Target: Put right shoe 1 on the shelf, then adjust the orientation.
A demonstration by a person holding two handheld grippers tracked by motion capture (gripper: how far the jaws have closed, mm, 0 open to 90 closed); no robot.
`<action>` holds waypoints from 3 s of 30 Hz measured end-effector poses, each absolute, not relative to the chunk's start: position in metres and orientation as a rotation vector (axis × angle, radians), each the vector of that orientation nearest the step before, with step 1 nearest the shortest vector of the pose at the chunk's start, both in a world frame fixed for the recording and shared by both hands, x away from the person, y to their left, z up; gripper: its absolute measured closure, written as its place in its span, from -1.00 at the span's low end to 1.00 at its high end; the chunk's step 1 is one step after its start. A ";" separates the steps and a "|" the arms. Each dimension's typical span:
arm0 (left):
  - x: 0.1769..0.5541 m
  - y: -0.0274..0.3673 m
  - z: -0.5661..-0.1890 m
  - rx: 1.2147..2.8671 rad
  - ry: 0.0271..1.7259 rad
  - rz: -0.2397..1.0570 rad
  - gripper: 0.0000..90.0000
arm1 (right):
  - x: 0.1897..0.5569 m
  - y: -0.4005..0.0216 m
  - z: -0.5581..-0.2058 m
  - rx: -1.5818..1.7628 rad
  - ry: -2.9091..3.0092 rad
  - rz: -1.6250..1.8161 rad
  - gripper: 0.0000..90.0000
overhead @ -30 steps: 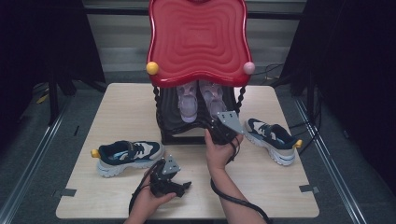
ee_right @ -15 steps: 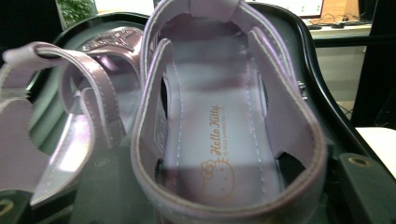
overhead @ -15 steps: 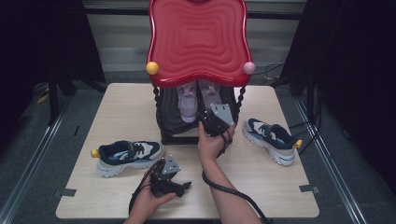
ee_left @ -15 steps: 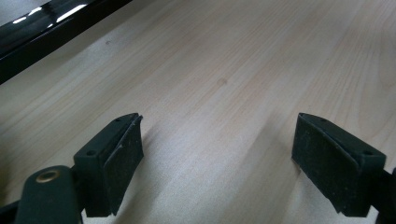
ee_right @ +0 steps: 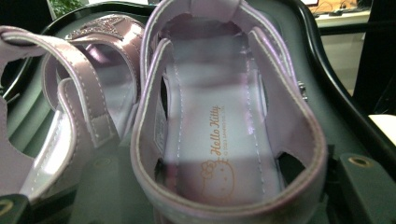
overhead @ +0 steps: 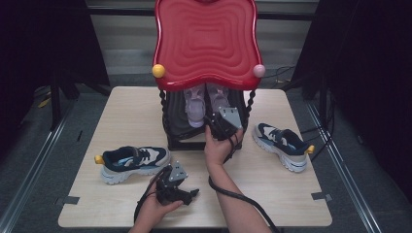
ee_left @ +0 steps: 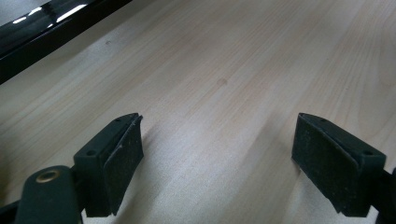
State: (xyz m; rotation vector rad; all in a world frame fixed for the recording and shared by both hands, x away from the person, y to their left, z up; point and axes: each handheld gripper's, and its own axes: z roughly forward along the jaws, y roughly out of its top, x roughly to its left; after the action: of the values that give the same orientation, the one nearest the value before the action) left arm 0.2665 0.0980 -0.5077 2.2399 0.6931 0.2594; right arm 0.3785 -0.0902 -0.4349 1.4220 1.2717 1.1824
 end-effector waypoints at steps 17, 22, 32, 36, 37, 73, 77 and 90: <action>0.266 0.098 -0.508 2.241 0.694 0.260 -0.65 | 0.384 -0.086 -0.438 1.487 1.261 1.191 -0.19; 0.266 0.098 -0.508 2.241 0.693 0.259 -0.65 | 0.384 -0.088 -0.438 1.476 1.276 1.209 -0.27; 0.267 0.098 -0.508 2.240 0.693 0.260 -0.65 | 0.383 -0.093 -0.432 1.416 1.356 1.231 -0.49; 0.266 0.098 -0.508 2.240 0.693 0.259 -0.65 | 0.382 -0.097 -0.432 1.407 1.403 1.228 -0.56; 0.267 0.098 -0.508 2.240 0.692 0.260 -0.65 | 0.382 -0.098 -0.432 1.404 1.419 1.228 -0.57; 0.267 0.098 -0.508 2.238 0.690 0.258 -0.65 | 0.334 -0.126 -0.435 1.168 1.556 1.445 -0.72; 0.267 0.098 -0.508 2.241 0.691 0.260 -0.65 | 0.326 -0.126 -0.434 1.134 1.613 1.452 -0.72; 0.267 0.098 -0.508 2.241 0.692 0.260 -0.65 | 0.303 -0.142 -0.436 1.067 1.744 1.492 -0.72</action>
State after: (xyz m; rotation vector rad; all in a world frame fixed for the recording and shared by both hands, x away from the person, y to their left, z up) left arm 0.2666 0.0980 -0.5077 2.2413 0.6916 0.2597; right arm 0.3033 -0.1423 -0.4362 1.0665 1.7436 1.4920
